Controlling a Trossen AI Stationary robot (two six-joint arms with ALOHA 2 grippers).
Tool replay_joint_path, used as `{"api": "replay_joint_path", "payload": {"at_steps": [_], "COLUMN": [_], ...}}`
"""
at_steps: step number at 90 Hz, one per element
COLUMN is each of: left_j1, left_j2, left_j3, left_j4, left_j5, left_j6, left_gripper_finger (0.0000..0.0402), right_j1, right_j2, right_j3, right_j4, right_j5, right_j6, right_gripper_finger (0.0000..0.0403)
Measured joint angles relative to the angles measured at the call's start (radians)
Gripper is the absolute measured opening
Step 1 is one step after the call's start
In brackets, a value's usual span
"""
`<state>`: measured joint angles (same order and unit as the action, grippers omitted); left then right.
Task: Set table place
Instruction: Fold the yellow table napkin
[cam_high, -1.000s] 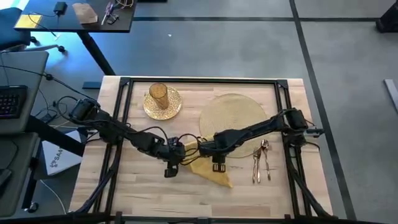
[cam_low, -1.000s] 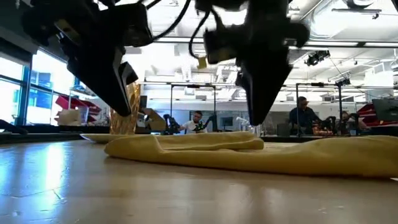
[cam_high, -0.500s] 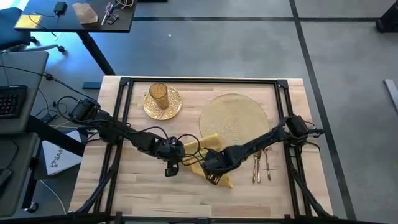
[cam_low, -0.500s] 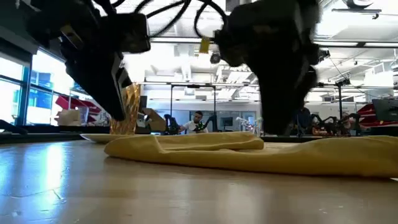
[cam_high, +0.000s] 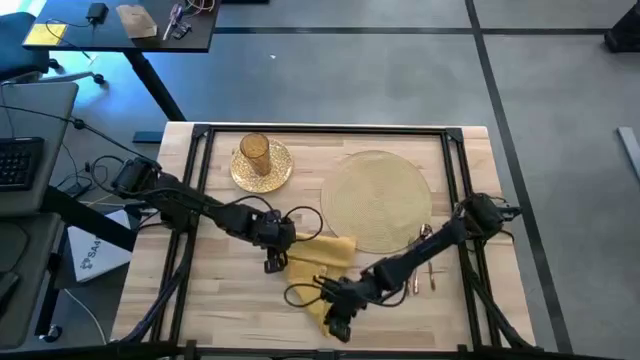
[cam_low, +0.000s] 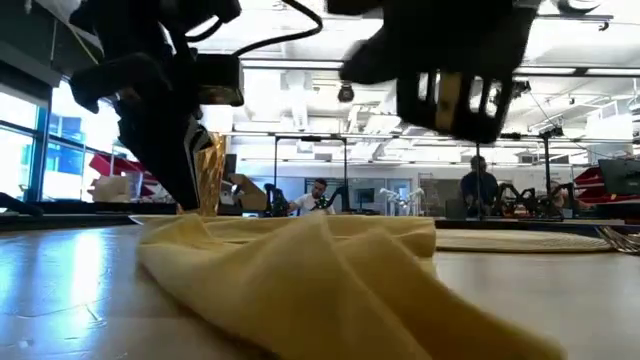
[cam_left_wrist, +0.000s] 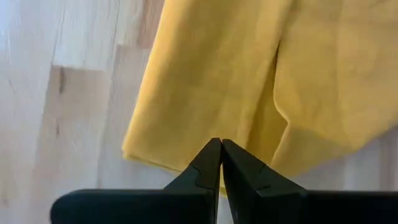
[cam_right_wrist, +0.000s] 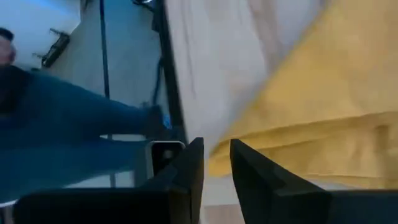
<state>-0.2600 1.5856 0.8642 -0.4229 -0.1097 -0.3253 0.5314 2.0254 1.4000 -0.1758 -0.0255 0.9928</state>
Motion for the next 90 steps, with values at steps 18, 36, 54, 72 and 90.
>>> {"api": "replay_joint_path", "payload": {"at_steps": [18, 36, 54, 72, 90], "left_j1": [0.011, 0.0, -0.032, -0.055, -0.056], "left_j2": [0.0, 0.0, 0.0, 0.0, 0.0], "left_j3": [0.0, 0.0, 0.0, 0.0, 0.001], "left_j4": [0.0, -0.033, -0.084, -0.099, -0.097], "left_j5": [0.001, 0.068, 0.079, 0.079, 0.075], "left_j6": [0.052, 0.05, 0.049, 0.049, 0.049], "left_gripper_finger": [0.0, 0.0, 0.0, 0.0, 0.0], "right_j1": [-0.022, -0.06, -0.098, -0.11, -0.111], "right_j2": [0.001, 0.054, 0.083, 0.092, 0.122], "right_j3": [0.035, 0.025, 0.025, 0.025, 0.025], "right_j4": [-0.157, -0.202, -0.235, -0.262, -0.22], "right_j5": [0.317, 0.378, 0.41, 0.409, 0.393], "right_j6": [0.486, 0.622, 0.604, 0.591, 0.572], "right_gripper_finger": [0.0074, 0.0117, 0.0114, 0.0097, 0.0094]}}
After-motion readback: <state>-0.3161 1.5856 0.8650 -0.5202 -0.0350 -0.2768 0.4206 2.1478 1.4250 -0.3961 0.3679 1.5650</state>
